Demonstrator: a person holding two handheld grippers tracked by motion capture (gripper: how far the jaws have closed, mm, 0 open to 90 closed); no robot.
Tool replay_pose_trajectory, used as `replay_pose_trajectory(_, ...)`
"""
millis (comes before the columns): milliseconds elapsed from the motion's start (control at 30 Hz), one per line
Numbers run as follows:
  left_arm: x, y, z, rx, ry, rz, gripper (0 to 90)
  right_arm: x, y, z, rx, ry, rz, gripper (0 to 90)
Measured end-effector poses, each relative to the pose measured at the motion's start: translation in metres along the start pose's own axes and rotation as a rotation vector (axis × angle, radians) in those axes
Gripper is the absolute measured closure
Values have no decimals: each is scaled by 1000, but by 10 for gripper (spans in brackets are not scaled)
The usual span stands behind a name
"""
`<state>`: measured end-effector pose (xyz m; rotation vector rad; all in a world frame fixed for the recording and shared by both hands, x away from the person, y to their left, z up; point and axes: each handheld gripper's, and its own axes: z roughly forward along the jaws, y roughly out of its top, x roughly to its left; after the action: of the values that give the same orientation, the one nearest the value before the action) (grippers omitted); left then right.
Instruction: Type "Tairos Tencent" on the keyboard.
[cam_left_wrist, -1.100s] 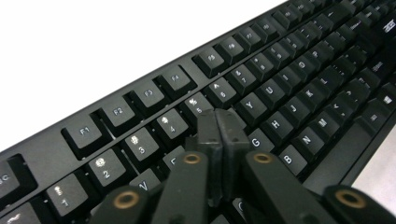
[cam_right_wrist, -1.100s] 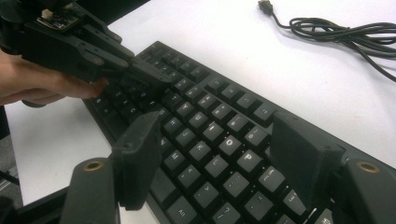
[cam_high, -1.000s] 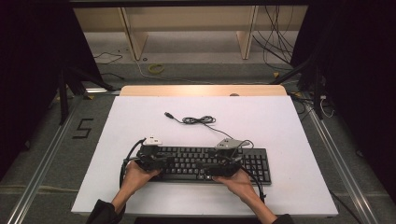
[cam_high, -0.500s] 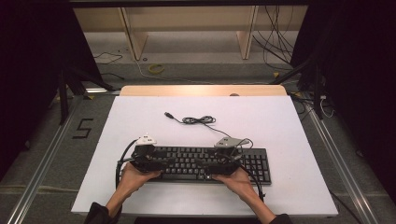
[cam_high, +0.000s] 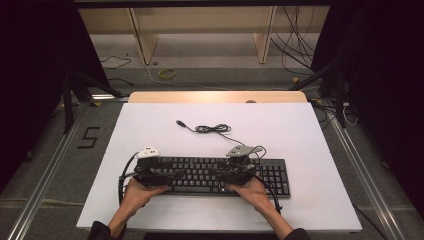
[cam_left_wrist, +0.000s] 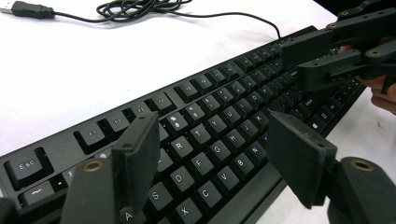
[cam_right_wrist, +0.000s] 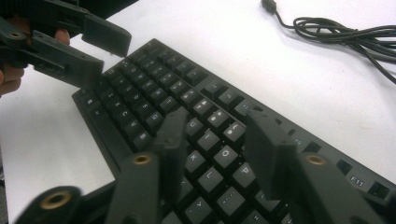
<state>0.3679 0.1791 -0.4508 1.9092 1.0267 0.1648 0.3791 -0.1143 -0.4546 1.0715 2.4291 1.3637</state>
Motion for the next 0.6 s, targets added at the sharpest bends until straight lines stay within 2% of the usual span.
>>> replay_pose_trajectory(367,2,-4,-7,-21,22,-12,333,0,4,10,45,-20,-20,838)
replay_pose_trajectory(600,5,-8,-10,-31,34,-21,321,0,2,19,86,-41,-29,900)
